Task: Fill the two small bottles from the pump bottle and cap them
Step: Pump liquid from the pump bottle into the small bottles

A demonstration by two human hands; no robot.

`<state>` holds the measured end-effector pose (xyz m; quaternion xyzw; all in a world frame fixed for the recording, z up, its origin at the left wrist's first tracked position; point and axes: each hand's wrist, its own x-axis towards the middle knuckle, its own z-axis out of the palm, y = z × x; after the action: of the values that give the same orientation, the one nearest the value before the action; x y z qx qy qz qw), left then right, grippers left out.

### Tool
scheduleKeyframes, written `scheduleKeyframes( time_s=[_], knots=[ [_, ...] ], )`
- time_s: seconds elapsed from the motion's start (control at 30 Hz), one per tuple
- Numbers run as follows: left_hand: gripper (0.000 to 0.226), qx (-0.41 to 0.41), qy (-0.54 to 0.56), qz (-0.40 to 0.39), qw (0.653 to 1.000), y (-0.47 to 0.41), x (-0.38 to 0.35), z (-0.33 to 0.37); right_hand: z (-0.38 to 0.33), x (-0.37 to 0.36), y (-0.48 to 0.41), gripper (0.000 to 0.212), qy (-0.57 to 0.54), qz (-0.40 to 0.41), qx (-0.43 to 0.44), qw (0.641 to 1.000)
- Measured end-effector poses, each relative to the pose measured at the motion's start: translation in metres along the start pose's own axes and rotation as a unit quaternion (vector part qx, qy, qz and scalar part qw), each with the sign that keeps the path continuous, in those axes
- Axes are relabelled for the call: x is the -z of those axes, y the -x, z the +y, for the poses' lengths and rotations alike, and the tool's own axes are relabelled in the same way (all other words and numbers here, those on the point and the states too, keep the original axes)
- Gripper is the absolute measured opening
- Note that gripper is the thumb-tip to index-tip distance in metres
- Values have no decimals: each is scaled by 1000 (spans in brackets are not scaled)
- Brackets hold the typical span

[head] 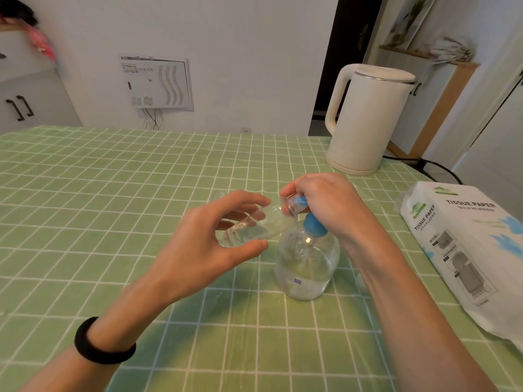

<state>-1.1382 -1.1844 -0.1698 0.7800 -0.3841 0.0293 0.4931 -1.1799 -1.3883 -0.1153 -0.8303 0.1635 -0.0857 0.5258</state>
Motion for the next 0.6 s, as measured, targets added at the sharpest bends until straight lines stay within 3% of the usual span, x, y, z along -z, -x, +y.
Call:
scheduleKeyframes(
  time_s=[0.6],
  knots=[
    [51,2,-7,2,1000,-1,0,-1,-2,0,-1,39,24,2,14,1000]
  ],
)
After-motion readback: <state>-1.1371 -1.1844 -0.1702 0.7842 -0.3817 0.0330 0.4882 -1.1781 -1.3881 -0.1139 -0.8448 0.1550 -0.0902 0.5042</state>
